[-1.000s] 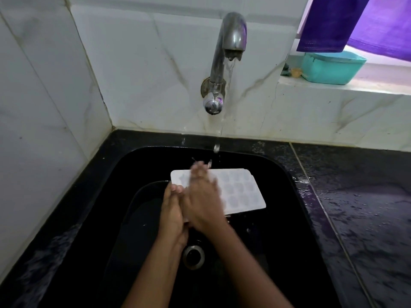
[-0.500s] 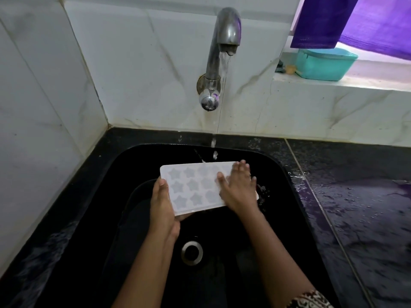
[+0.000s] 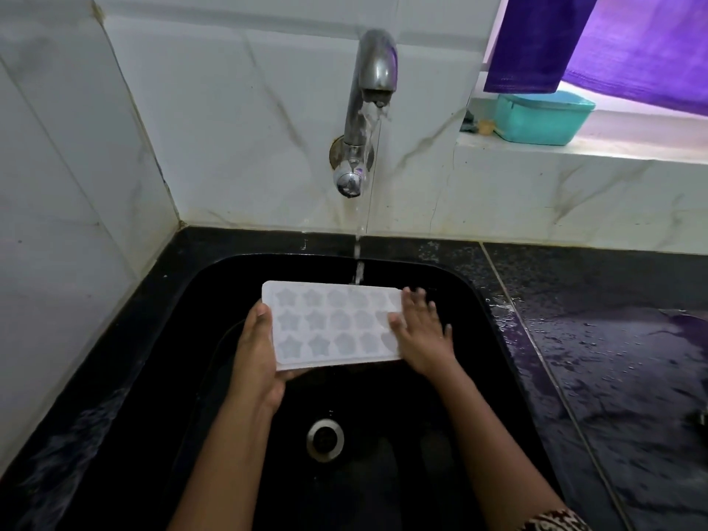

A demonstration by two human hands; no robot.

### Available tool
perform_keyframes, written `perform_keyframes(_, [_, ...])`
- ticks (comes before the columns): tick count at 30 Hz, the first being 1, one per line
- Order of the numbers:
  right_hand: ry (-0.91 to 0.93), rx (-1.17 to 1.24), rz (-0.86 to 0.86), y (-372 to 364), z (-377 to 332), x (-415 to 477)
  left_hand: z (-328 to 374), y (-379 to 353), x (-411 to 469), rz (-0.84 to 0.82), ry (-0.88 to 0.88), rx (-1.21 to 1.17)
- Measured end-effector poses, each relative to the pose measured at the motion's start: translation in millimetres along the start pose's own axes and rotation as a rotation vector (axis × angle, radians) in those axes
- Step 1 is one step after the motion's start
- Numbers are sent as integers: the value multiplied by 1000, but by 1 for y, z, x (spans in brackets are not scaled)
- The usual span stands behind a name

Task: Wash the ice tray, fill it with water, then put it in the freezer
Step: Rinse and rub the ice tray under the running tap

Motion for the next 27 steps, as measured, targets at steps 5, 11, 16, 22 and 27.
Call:
perform_keyframes(5, [-145, 609, 205, 11, 23, -19, 5, 11, 0, 1, -6, 160])
perform_keyframes(11, [25, 802, 595, 49, 24, -55, -33, 19, 1, 10, 176, 418])
perform_keyframes(16, [367, 987, 667, 83, -5, -74, -84, -8, -8, -148, 545, -30])
perform_keyframes(22, [379, 1152, 650, 94, 2, -80, -88, -20, -4, -96, 490, -298])
perform_keyframes(27, [219, 1584, 513, 80, 17, -68, -93, -27, -4, -94, 432, -352])
Point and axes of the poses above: each hand's wrist, its own x-axis towards the middle knuckle, its own y-axis out of the back of the hand, z = x × y, the point moved 10 cm from there along x, towards the middle knuckle, and after that the axes turned 3 degrees about x, right-handed, at the moved point
